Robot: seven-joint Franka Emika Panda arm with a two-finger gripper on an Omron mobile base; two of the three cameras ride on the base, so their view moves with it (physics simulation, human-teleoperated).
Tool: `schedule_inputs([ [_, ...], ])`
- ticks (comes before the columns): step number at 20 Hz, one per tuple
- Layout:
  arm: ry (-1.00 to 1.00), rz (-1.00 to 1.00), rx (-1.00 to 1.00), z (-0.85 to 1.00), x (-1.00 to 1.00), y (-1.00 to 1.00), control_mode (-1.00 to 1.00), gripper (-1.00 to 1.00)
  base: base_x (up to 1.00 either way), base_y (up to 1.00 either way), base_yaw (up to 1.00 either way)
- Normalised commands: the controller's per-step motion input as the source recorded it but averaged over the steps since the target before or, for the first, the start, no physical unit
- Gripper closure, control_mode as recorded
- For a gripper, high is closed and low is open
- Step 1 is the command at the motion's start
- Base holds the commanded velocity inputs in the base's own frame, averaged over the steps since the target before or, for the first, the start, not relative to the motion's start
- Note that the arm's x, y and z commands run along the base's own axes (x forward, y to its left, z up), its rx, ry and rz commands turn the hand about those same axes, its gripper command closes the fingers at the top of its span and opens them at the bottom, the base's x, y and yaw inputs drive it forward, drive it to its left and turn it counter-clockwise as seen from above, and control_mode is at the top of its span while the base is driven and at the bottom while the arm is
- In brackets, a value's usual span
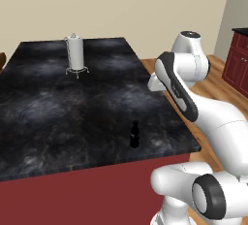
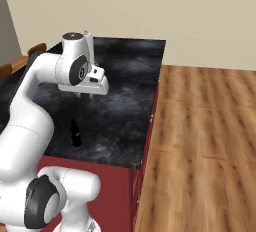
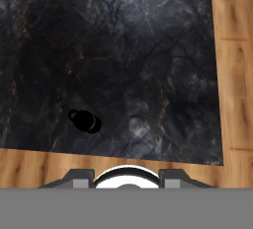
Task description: Pick the bottled drink from the counter and place it in the open cabinet.
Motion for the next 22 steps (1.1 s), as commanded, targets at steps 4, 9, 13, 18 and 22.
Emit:
schedule_inputs([
  [4, 0.00, 0.00, 0.00, -0.01, 0.00, 0.00, -1.00, -1.00, 0.00, 0.00, 0.00],
  [9, 0.00, 0.00, 0.00, 0.00, 0.00, 0.00, -1.00, -1.00, 0.00, 0.00, 0.00],
  [13, 0.00, 0.00, 0.00, 0.00, 0.00, 0.00, -1.00, -1.00, 0.00, 0.00, 0.00],
  [18, 0.00, 0.00, 0.00, 0.00, 0.00, 0.00, -1.00, -1.00, 0.00, 0.00, 0.00],
  [22, -0.08, 0.03, 0.02, 0.00, -0.21, -0.15, -1.00, -1.00, 0.00, 0.00, 0.00],
])
